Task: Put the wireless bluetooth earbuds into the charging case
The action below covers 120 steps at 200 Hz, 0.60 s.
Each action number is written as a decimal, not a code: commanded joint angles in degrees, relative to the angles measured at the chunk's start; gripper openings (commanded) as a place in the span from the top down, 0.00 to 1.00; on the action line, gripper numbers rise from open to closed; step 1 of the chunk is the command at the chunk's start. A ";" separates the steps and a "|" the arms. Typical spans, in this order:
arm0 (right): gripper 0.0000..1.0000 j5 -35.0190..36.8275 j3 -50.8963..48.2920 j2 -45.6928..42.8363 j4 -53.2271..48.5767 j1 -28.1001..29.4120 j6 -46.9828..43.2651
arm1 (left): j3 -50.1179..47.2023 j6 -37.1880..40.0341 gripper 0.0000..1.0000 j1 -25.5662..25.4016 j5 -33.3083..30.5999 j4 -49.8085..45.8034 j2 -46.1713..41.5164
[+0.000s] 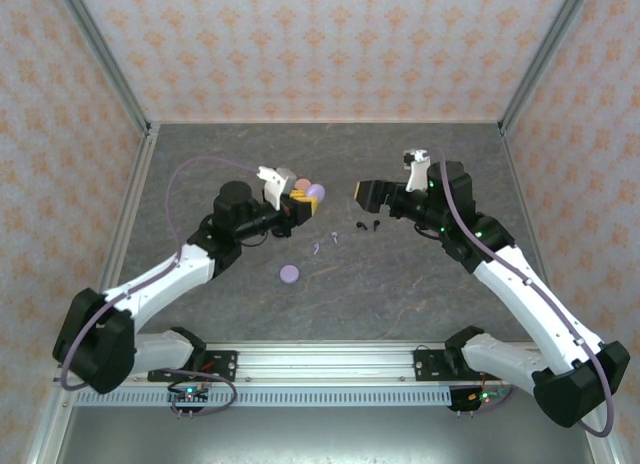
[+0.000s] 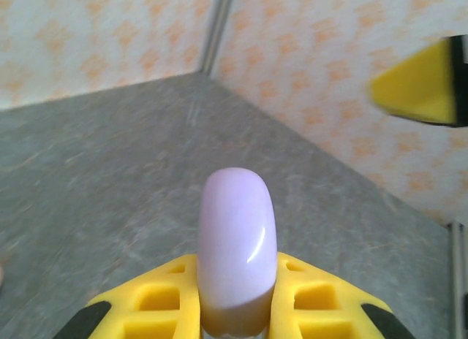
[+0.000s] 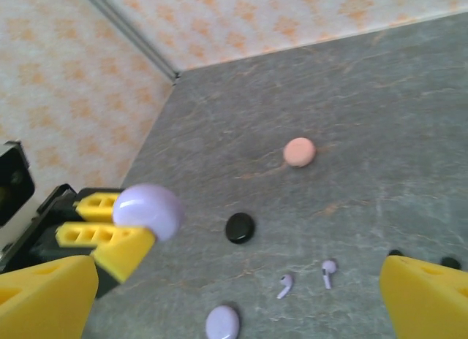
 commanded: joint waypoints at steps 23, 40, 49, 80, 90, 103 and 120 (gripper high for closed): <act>0.01 5.30 -3.13 -0.89 -2.05 -0.76 3.16 | 15.25 -0.71 1.00 5.21 4.62 -12.88 17.54; 0.01 5.62 -3.59 -0.97 -2.61 -0.75 3.27 | 22.80 -1.14 1.00 5.59 3.49 -17.76 25.61; 0.01 5.76 -3.63 -1.05 -2.93 -0.76 3.16 | 26.46 -1.92 1.00 5.52 3.45 -19.48 29.65; 0.01 6.65 -4.63 -2.09 -3.29 -0.76 2.42 | 38.41 -2.73 1.00 5.52 2.34 -27.83 42.15; 0.01 6.92 -4.90 -2.37 -3.34 -0.75 2.23 | 40.63 -3.04 1.00 5.53 1.80 -28.95 44.52; 0.01 7.50 -5.12 -2.49 -3.85 -0.76 1.83 | 43.30 -3.54 1.00 5.52 1.57 -30.40 47.08; 0.01 7.97 -5.62 -2.33 -4.23 -0.76 1.55 | 46.01 -4.27 1.00 5.52 1.79 -31.68 49.69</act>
